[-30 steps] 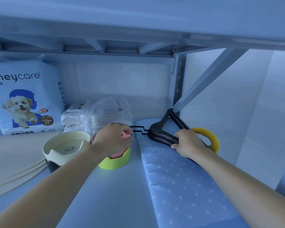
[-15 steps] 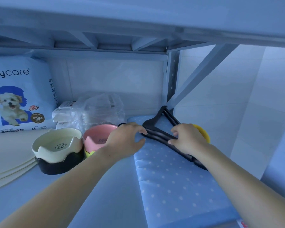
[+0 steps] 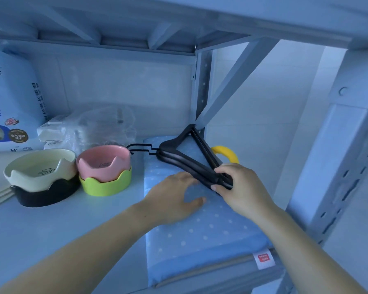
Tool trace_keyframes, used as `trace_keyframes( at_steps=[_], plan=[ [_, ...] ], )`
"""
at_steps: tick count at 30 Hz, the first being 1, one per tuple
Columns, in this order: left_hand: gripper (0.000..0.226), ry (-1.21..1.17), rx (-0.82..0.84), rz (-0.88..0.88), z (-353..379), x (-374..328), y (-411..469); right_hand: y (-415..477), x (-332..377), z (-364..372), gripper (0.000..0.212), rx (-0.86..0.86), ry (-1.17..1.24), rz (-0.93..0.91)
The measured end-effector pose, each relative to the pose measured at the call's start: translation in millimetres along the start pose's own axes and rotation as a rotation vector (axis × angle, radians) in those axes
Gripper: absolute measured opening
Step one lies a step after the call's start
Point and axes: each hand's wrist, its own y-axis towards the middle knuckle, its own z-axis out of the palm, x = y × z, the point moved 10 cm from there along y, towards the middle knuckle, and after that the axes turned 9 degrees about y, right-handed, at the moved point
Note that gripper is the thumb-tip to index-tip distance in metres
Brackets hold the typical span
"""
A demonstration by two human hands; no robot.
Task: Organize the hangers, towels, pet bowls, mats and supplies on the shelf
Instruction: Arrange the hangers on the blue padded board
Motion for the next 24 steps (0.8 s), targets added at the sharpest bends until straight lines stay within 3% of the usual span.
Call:
trace_keyframes(
  at_steps=[3,5,24],
  plan=[
    [0.081,0.086,0.138,-0.087,23,3,-7,-5,-2,6,0.043,0.016,0.004,-0.031],
    [0.086,0.11,0.173,-0.136,31,8,-9,-8,-3,8,0.045,0.023,0.006,-0.05],
    [0.084,0.211,0.238,-0.202,41,19,7,1,-16,14,0.046,0.027,0.056,-0.069]
  ],
)
